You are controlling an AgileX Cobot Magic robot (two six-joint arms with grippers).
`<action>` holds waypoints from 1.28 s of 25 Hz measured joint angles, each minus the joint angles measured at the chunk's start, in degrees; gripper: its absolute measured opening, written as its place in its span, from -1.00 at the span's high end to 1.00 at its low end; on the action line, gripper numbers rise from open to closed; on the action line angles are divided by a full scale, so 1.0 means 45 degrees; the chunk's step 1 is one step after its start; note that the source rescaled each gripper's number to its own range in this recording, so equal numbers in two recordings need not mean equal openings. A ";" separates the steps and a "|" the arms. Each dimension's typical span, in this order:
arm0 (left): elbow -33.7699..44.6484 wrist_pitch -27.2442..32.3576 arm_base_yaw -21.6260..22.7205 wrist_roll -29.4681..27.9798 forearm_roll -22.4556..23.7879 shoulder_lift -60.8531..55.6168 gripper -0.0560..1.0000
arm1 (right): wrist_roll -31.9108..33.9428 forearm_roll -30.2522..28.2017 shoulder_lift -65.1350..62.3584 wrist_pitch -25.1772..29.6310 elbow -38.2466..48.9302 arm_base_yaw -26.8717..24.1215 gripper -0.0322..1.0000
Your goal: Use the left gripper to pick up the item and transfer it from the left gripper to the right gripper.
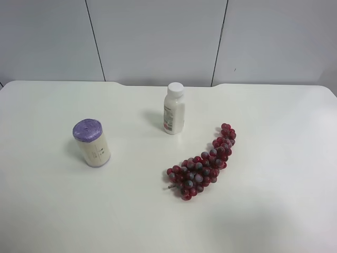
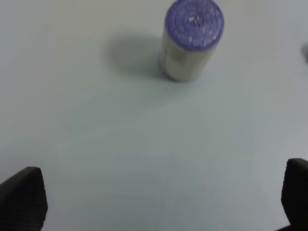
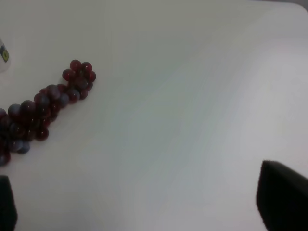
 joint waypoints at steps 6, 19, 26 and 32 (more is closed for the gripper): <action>-0.0723 -0.0276 -0.1693 -0.0767 0.1154 0.2795 -0.99 | 0.0000 0.0000 0.0000 0.0000 0.0000 0.0000 -1.00; -0.1471 -0.2836 -0.4225 -0.2558 0.2605 0.7488 -0.99 | 0.0000 0.0000 0.0000 0.0000 0.0000 0.0000 -1.00; -0.1471 -0.4382 -0.5119 -0.3638 0.3394 0.8971 -0.99 | 0.0000 0.0000 0.0000 0.0000 0.0000 0.0000 -1.00; -0.1471 -0.5345 -0.5134 -0.3679 0.3584 0.9834 -0.99 | 0.0000 0.0000 0.0000 0.0000 0.0000 0.0000 -1.00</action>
